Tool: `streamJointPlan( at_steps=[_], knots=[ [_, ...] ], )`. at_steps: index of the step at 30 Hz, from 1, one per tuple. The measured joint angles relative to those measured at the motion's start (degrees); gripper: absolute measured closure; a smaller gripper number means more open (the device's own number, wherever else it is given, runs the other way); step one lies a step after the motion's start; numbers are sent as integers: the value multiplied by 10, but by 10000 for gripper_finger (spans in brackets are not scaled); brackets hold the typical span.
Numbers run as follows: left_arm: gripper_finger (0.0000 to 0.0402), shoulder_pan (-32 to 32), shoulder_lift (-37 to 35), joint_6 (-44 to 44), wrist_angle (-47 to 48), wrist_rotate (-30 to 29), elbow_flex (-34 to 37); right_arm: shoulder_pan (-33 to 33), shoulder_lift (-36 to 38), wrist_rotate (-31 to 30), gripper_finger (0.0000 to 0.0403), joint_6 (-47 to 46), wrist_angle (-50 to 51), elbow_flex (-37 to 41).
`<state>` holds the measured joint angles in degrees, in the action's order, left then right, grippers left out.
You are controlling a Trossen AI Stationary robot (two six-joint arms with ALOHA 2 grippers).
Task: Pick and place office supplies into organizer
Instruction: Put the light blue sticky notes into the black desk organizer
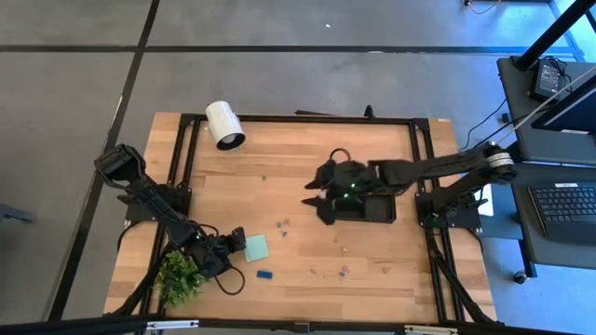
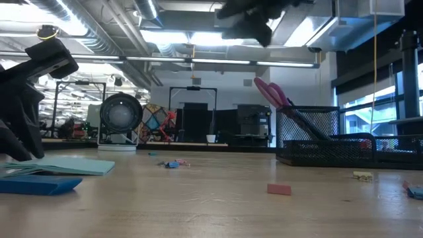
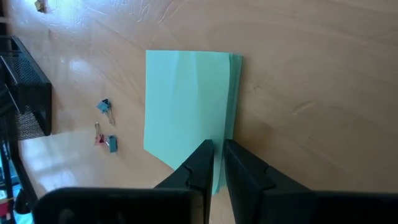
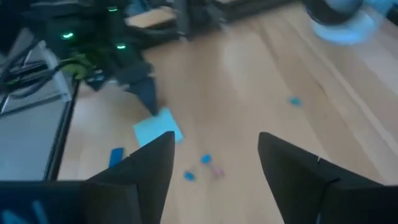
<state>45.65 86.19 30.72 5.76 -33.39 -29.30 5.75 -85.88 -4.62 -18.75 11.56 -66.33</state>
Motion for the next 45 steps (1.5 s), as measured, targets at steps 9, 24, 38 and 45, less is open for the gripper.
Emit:
streamJointPlan(
  at_steps=[9, 24, 38, 45],
  knots=[
    [368, 0, 0, 0, 0, 4, 0, 43, -154, 0, 169, 113, 50, -149],
    [368, 2, 0, 0, 2, 0, 0, 36, -296, 59, 169, 183, 110, -249],
    [368, 1, 0, -1, 4, -16, 0, 64, -416, 63, 169, 191, -41, -248],
    [368, 1, 0, -1, 4, -16, 0, 60, -449, 97, 169, 175, -96, -248]
  ],
)
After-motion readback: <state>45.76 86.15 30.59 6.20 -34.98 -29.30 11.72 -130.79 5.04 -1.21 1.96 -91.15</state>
